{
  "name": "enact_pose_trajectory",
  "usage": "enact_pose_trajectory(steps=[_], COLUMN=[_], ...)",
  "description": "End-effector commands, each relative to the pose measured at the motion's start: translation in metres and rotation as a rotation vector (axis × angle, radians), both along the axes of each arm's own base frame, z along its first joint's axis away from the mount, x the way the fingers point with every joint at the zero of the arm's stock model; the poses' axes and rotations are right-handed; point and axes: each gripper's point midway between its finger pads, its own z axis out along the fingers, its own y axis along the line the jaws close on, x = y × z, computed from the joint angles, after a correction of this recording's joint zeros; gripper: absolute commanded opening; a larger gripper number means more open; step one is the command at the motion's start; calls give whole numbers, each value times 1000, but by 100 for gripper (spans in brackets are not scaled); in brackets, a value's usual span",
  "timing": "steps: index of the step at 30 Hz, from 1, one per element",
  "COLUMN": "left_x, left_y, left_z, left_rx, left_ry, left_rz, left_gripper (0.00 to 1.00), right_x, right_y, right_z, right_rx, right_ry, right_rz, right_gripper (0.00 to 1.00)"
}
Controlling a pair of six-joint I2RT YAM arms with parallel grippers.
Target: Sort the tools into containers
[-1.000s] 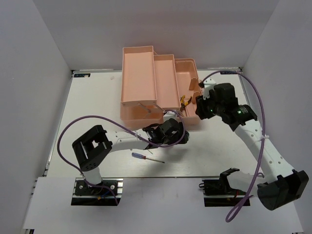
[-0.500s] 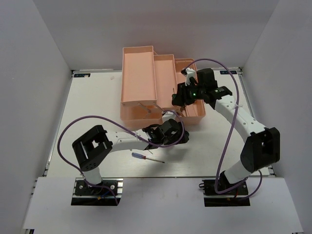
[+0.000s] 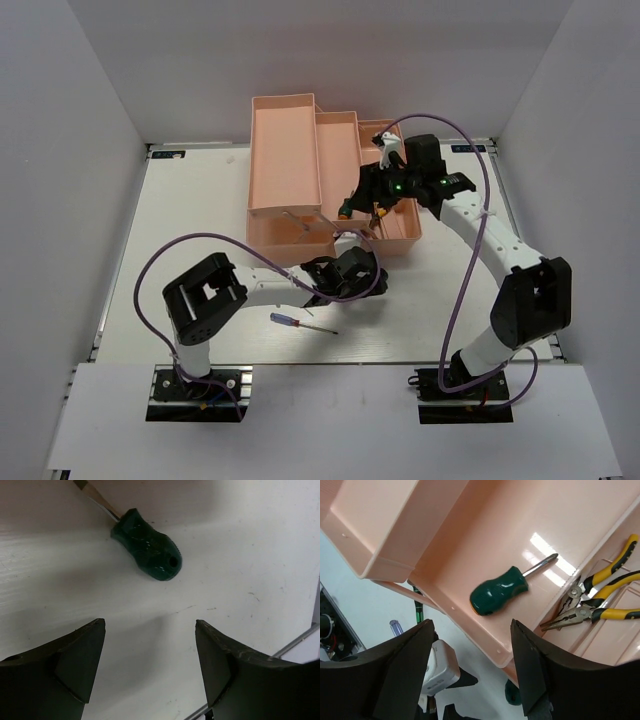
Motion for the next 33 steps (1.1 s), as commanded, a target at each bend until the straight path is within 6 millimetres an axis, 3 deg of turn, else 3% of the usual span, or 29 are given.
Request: enact_pose_trajectory(steps=[1, 3, 7, 9, 14, 20, 23, 24, 29, 30, 33], left_x=[10, 12, 18, 20, 28, 35, 36, 38, 36, 39, 40], left_y=[-13, -14, -19, -18, -19, -25, -26, -29, -23, -29, -31], left_z=[23, 21, 27, 28, 20, 14, 10, 17, -3, 5, 0], left_rx=[-58, -58, -68, -70, -36, 20, 48, 38, 117, 93, 130], left_ry=[-34, -34, -45, -45, -27, -23, -19, -23, 12, 9, 23], left_rz=[38, 52, 74, 87, 148, 188, 211, 212, 230, 236, 236], left_gripper=[83, 83, 83, 83, 82, 73, 71, 71, 70, 70, 67], right_x=[14, 15, 22, 20, 7, -2, -3, -2, -3, -3, -4], right_y=[-11, -20, -59, -73, -98, -111, -115, -119, -127, -128, -131], right_z=[42, 41, 52, 40, 36, 24, 22, 22, 20, 18, 19], right_rx=[33, 23, -11, -44, -42, -20, -5, -2, 8, 10, 24], right_ry=[-140, -150, -245, -249, -277, -239, -226, -224, -212, -209, -200], right_rz=[-58, -110, -294, -331, -382, -412, -423, -430, -453, -456, -465], right_gripper=[69, 68, 62, 60, 60, 60, 60, 60, 60, 60, 60])
